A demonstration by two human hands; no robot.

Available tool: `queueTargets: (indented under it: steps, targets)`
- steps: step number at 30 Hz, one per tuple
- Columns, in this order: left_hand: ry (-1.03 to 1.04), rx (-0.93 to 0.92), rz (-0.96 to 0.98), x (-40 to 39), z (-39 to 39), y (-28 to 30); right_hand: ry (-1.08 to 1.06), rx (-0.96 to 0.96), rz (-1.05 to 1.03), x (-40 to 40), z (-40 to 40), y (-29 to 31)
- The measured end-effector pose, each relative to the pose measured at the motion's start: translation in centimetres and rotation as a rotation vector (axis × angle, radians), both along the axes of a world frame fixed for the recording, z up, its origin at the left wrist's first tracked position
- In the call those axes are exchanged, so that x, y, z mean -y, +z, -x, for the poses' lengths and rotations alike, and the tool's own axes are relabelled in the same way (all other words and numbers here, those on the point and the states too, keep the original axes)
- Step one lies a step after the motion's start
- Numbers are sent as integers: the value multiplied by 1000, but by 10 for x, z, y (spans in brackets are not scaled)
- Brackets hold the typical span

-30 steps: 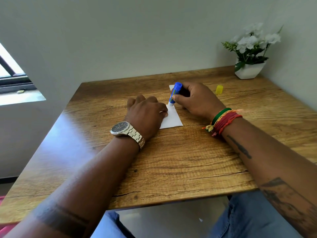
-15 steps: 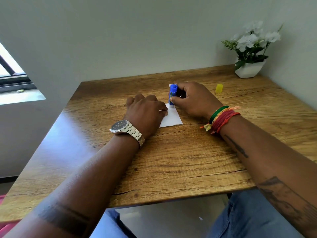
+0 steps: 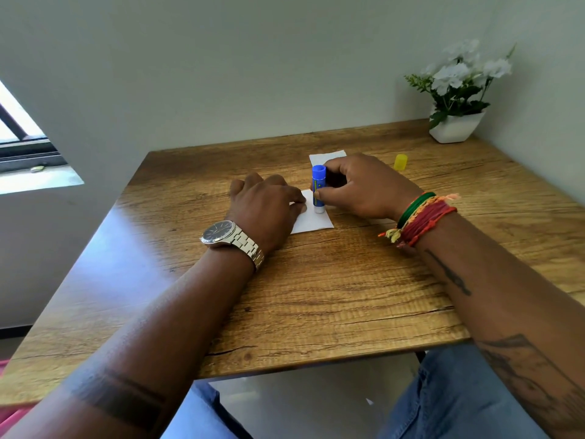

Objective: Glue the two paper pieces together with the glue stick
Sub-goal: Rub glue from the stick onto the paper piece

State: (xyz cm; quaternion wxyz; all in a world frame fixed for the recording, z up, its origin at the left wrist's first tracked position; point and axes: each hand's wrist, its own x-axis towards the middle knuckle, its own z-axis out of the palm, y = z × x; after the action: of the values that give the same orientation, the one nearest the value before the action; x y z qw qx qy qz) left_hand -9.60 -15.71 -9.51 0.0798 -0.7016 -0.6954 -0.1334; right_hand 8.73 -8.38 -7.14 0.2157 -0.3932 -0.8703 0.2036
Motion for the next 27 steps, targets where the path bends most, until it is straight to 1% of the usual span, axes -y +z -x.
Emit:
queueTargets:
  steps: [11,22,24,27]
  targets:
    - [3,-9,-3,1,0,1,108,40,126,4,-7,9]
    - [7,0,-13,1,0,0,141,51,188,2,-13,9]
    - [5,1,-20,1,0,-1,126,8,205,1,-14,9]
    - [1,21,-32,1,0,-3,80,-198,306,-2,-17,8]
